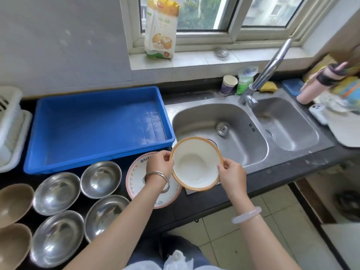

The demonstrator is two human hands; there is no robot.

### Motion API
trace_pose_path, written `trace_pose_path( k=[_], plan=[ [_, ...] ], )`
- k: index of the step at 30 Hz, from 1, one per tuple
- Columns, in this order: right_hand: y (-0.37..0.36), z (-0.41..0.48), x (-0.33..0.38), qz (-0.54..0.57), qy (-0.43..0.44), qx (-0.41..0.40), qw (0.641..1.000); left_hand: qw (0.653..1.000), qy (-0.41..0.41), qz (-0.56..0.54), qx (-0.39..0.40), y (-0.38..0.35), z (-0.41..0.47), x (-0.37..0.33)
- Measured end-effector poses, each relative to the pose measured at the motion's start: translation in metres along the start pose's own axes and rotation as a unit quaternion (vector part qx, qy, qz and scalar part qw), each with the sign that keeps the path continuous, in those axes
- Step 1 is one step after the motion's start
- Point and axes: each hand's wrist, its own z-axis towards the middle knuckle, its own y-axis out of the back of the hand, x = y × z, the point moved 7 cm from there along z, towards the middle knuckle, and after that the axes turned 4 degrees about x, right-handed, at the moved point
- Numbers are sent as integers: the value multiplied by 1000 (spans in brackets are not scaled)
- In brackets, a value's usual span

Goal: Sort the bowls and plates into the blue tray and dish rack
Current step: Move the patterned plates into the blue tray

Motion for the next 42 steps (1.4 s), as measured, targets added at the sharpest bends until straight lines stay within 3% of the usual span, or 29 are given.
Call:
trace_pose_path(
  k=[8, 23, 30, 36, 39, 42],
  plan=[
    [12, 10, -62, -17, -77, 3, 997, 997, 25, 35, 67, -65, 0, 8],
    [-2, 19, -85, 9, -81, 29, 996, 995, 37, 53, 70, -82, 1, 20],
    [-2, 13, -83, 31, -59, 35, 997, 996, 35, 5, 81, -76, -5, 23],
    [-6, 12, -25, -39, 78, 23, 996, 999, 31, 33, 4, -22, -9, 41],
    [-40, 10, 21, -80, 175, 83, 978, 995, 49, 59, -56, 16, -11, 60],
    [-91, 9, 50, -140, 204, 184, 951, 991, 78, 73, -76, 41, -16, 79]
  ],
)
